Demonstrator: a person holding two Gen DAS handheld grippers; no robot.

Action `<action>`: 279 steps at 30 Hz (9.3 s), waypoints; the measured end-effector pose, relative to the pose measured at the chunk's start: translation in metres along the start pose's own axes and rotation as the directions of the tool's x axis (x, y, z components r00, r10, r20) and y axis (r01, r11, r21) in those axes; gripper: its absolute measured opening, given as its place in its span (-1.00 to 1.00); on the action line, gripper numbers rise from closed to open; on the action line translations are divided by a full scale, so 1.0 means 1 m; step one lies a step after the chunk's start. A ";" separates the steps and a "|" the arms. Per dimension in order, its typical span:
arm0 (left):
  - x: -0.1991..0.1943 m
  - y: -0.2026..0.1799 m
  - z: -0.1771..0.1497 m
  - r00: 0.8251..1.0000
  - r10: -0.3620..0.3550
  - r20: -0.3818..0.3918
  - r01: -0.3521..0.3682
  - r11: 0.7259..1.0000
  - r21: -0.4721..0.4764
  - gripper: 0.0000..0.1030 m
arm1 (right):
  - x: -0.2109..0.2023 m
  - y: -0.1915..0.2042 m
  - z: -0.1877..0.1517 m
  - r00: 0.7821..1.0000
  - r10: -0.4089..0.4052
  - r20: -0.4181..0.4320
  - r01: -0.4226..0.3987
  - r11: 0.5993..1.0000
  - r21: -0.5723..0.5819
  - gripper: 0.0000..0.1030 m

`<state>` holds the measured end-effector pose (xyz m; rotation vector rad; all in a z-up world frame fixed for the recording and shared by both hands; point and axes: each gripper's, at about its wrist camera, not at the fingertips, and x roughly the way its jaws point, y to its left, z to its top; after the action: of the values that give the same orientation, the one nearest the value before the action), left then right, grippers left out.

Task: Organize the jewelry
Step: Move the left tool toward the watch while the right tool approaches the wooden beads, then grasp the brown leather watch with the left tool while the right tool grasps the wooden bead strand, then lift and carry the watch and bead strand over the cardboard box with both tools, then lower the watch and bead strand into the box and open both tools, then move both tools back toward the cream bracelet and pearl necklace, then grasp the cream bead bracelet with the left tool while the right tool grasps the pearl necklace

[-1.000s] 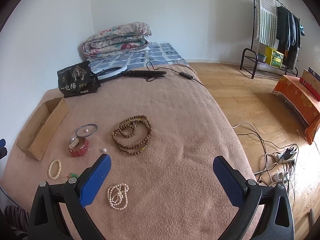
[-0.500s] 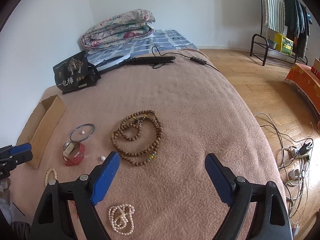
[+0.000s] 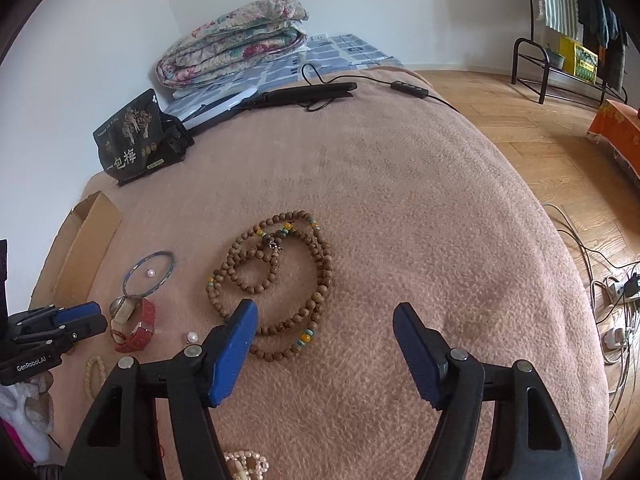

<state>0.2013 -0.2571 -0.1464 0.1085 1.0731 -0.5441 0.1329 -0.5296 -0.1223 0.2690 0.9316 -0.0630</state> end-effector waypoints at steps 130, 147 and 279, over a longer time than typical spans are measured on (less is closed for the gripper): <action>-0.152 0.204 -0.060 0.964 0.210 0.164 -0.163 0.952 -0.261 -0.77 | -0.065 0.385 0.086 0.920 0.390 0.046 -0.318 0.808 -0.496 -0.83; -0.141 0.211 -0.062 0.969 0.206 0.134 -0.162 0.945 -0.283 -0.71 | 0.000 0.373 0.068 0.940 0.337 -0.061 -0.329 0.841 -0.429 -0.42; -0.023 0.003 -0.082 0.996 0.088 0.027 -0.091 0.990 0.112 -0.90 | -0.023 0.047 -0.106 0.991 -0.015 -0.132 -0.021 0.964 -0.265 -0.62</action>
<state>0.1289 -0.2181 -0.1671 0.2481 1.0108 -0.5236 0.0440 -0.4585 -0.1549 0.0252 1.0600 0.0838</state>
